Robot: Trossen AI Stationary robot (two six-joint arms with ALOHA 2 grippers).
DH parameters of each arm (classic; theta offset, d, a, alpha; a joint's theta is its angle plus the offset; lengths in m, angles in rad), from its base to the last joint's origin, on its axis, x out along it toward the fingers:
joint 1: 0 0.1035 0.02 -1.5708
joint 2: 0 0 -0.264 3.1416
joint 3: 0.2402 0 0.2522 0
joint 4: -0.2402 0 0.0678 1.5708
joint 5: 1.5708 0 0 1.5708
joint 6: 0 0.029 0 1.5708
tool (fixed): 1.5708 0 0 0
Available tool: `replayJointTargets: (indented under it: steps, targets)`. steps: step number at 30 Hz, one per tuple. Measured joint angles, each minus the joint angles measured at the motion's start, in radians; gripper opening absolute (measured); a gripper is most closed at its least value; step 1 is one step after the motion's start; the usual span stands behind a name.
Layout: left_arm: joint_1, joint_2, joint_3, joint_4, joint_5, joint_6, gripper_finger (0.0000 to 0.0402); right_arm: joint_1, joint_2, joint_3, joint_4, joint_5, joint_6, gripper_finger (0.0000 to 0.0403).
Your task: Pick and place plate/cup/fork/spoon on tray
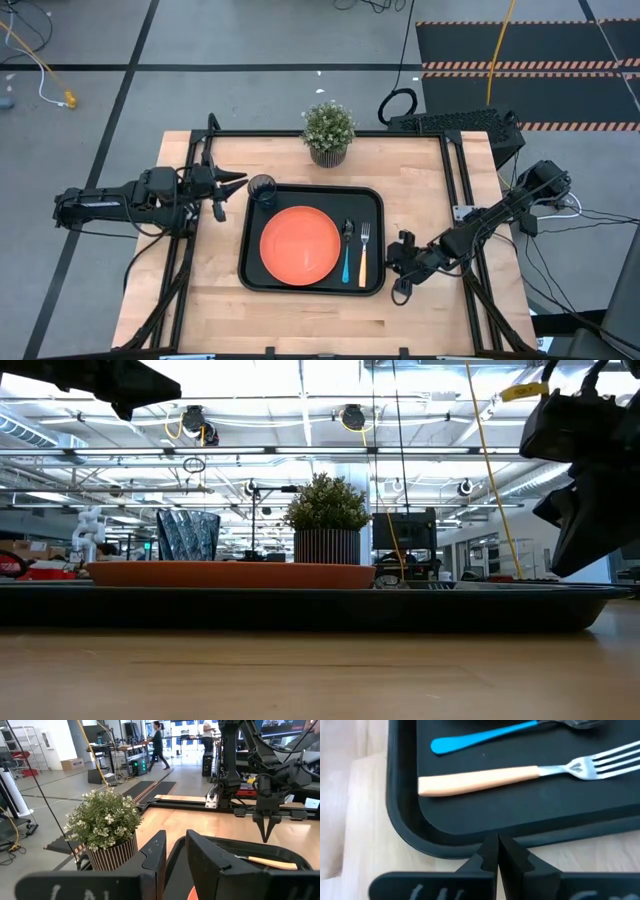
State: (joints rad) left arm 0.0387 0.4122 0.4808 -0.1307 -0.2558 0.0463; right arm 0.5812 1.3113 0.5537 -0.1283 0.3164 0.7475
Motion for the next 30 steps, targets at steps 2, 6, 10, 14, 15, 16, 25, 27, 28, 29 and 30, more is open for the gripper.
replayJointTargets:
  steps: [2, 6, 10, 14, 15, 16, 25, 27, 28, 29, 30]
  targets:
    - [0.000, 0.000, 0.000, 0.000, 0.000, 0.000, 0.0078, 0.000, 0.000, 0.000, -0.016, 0.001, 0.002, 0.0000]
    - [0.000, 0.000, 0.000, 0.000, 0.000, 0.000, 0.0078, 0.000, 0.000, 0.000, -0.026, 0.001, 0.011, 0.0000]
    - [0.000, 0.000, 0.000, 0.000, 0.000, 0.000, 0.0078, 0.000, 0.000, 0.000, -0.018, -0.002, 0.018, 0.0000]
    - [0.000, 0.000, 0.000, 0.000, 0.000, 0.000, 0.0078, 0.015, 0.000, -0.001, 0.045, -0.028, -0.006, 0.0000]
    - [0.000, 0.000, 0.000, 0.000, 0.000, 0.000, 0.0078, 0.023, 0.000, -0.001, 0.068, -0.030, -0.017, 0.0000]
    - [0.000, 0.000, 0.000, -0.001, 0.000, 0.000, 0.0078, 0.030, 0.000, 0.003, 0.079, -0.030, -0.028, 0.0000]
    - [0.000, 0.000, 0.000, -0.008, 0.000, -0.005, 0.0078, 0.073, 0.007, 0.025, 0.099, -0.082, -0.011, 0.0000]
    - [0.000, 0.000, 0.000, -0.008, 0.000, -0.008, 0.0078, 0.077, 0.023, 0.025, 0.103, -0.074, -0.007, 0.0000]
    - [0.000, 0.000, 0.000, -0.009, 0.000, -0.008, 0.0078, 0.078, 0.036, 0.025, 0.103, -0.064, -0.001, 0.0000]
    - [0.000, 0.000, 0.000, -0.008, 0.000, -0.010, 0.0078, 0.079, 0.051, 0.025, 0.103, -0.056, 0.005, 0.0000]
    - [0.000, 0.000, 0.000, -0.008, 0.000, -0.012, 0.0078, 0.079, 0.068, 0.025, 0.103, -0.055, 0.013, 0.0000]
